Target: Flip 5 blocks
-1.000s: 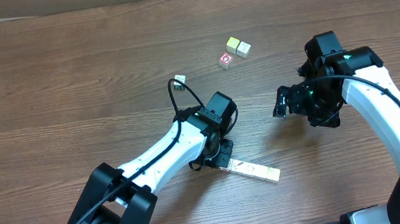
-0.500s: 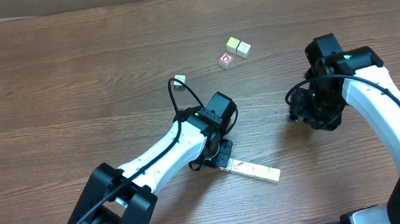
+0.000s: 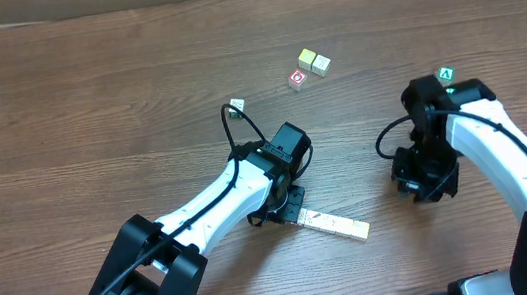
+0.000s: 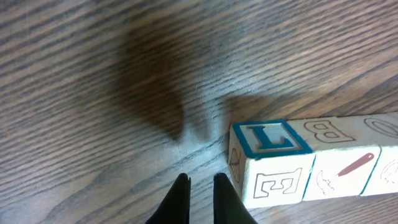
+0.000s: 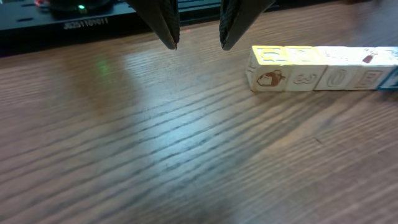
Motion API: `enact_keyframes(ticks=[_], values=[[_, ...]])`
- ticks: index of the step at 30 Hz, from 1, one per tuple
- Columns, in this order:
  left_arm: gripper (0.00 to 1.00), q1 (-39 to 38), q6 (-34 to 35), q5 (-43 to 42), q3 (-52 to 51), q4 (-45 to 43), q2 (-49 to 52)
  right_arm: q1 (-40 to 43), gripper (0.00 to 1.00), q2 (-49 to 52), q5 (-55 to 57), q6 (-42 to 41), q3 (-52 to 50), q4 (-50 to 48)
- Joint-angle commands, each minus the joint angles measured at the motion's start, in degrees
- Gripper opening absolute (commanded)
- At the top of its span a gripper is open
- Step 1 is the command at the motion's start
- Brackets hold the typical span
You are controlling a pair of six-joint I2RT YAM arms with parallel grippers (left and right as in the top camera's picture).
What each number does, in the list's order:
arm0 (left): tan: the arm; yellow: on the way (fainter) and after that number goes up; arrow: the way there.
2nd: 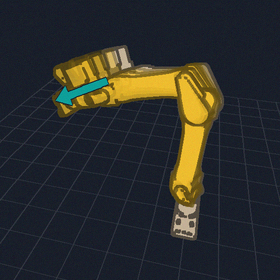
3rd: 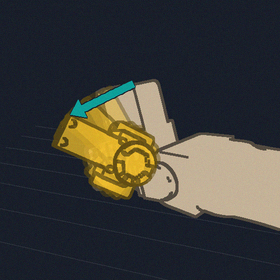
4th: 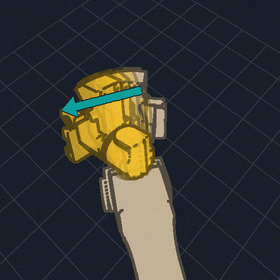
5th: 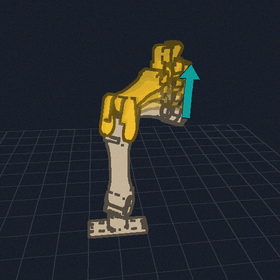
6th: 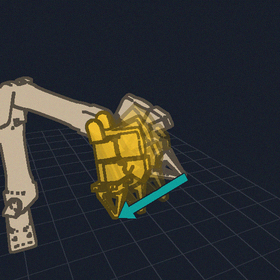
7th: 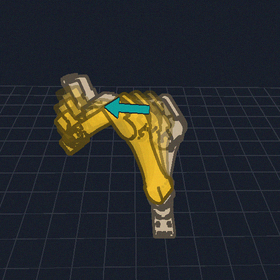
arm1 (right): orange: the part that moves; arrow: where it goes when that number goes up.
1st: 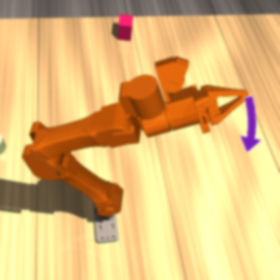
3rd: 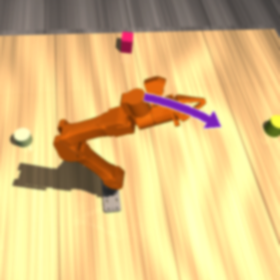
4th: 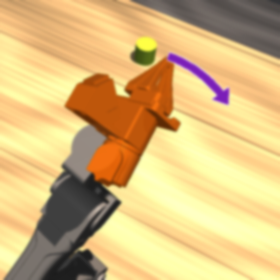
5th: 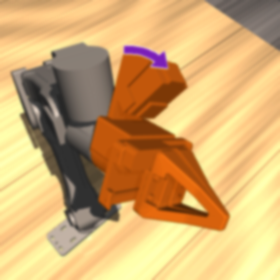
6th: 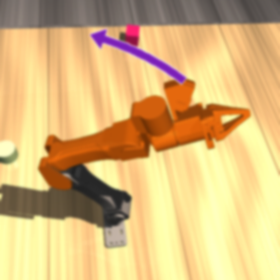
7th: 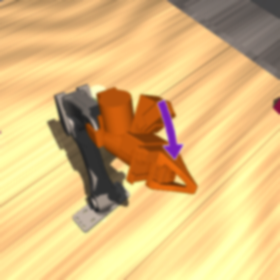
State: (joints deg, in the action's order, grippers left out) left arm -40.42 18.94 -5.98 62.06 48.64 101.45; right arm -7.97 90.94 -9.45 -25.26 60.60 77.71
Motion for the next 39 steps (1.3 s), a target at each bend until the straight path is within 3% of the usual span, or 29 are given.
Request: enact_keyframes(ticks=[1,7,16,22,24,30,32,35,36,39], values=[[0.08,0.00,-0.11,0.39,-0.63,0.35,-1.38,-0.22,0.24,-0.50,-2.71,-0.26,-2.40,-0.96],[0.08,0.00,-0.11,0.42,-0.63,0.24,-1.38,-1.16,0.22,-2.16,-5.25,-0.74,-7.08,-2.69],[0.08,0.00,-0.09,0.39,-0.61,0.61,-1.38,-7.04,0.14,-8.50,-5.18,-8.44,-12.11,-7.04],[0.13,-0.02,-0.09,0.37,-0.63,0.66,-1.38,-16.59,0.11,-12.09,-2.47,-21.49,-15.06,-10.78],[0.19,-0.02,-0.09,0.39,-0.63,0.83,-1.38,-18.86,0.10,-12.20,-0.39,-25.94,-15.85,-11.39],[0.32,0.00,-0.11,0.39,-0.61,0.96,-1.38,-21.66,0.08,-12.17,2.54,-28.46,-16.63,-12.20],[0.31,0.00,-0.11,0.42,-0.61,0.94,-1.38,-21.66,0.08,-12.17,2.56,-27.02,-16.72,-12.37],[0.09,-0.02,-0.11,0.39,-0.61,0.83,-1.38,-21.66,0.06,-12.17,2.54,-26.82,-17.66,-12.76],[0.07,0.00,-0.09,0.39,-0.61,0.83,-1.38,-21.66,0.06,-12.17,2.60,-26.82,-18.23,-13.11],[0.16,0.00,-0.09,0.39,-0.61,0.85,-1.38,-21.66,0.06,-12.17,2.36,-26.88,-19.82,-14.91]])
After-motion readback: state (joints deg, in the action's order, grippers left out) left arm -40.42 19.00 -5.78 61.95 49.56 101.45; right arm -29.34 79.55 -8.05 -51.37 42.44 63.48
